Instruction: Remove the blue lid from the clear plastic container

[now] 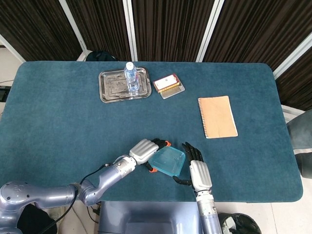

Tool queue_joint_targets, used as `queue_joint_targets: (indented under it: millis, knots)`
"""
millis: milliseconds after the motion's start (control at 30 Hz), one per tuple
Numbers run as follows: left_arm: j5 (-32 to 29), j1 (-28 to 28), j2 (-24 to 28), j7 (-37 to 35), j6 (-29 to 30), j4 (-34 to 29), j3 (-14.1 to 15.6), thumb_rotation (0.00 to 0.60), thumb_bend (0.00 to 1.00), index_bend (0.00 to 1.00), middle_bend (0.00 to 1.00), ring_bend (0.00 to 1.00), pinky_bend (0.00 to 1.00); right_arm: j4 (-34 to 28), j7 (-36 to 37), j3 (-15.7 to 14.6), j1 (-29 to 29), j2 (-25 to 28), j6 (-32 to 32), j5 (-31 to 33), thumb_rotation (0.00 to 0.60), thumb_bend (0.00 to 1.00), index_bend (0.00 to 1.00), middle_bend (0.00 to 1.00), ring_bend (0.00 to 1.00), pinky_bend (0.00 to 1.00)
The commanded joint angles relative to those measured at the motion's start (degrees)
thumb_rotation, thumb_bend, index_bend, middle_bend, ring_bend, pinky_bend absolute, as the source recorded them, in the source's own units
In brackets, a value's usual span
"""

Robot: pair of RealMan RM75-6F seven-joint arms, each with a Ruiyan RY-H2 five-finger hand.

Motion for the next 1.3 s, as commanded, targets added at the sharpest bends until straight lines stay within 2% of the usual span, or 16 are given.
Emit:
queue_joint_targets:
  millis: [33, 300, 700, 1300]
  knots:
    - [0.0, -0.1, 0.1, 0.1, -0.1, -0.1, 0.0, 0.600, 0.19, 0.49, 0.53, 0.46, 0.56, 0.1, 0.2, 0.0, 0.0, -0.1, 0.1, -0.3, 0.600, 0.28, 0.00, 0.00, 0.00, 0.00]
    - [-0.6, -0.3, 0.3, -0.4, -0.3, -0.9, -0.5, 0.600, 0.19, 0.48, 0.53, 0.45, 0.55, 0.6, 1.2, 0.0, 0.1, 0.0, 0.6, -2.0, 0.600, 0.28, 0.00, 0.00, 0.00, 0.00]
    - [-2.7, -0.7, 0.8, -1.1, -1.1, -2.0, -1.2, 0.600, 0.19, 0.46, 0.48, 0.41, 0.53, 7.2, 2.0, -1.8, 0.4, -0.5, 2.3, -8.2, 0.600, 0.28, 0.00, 0.00, 0.00, 0.00]
    - [-5.2, -1.9, 1.6, -0.8, -2.7, -2.7, -1.5, 0.600, 0.19, 0.46, 0.49, 0.42, 0.56, 9.2, 3.3, -0.5, 0.5, -2.4, 3.2, -9.3, 0.600, 0.27, 0.00, 0.00, 0.00, 0.00]
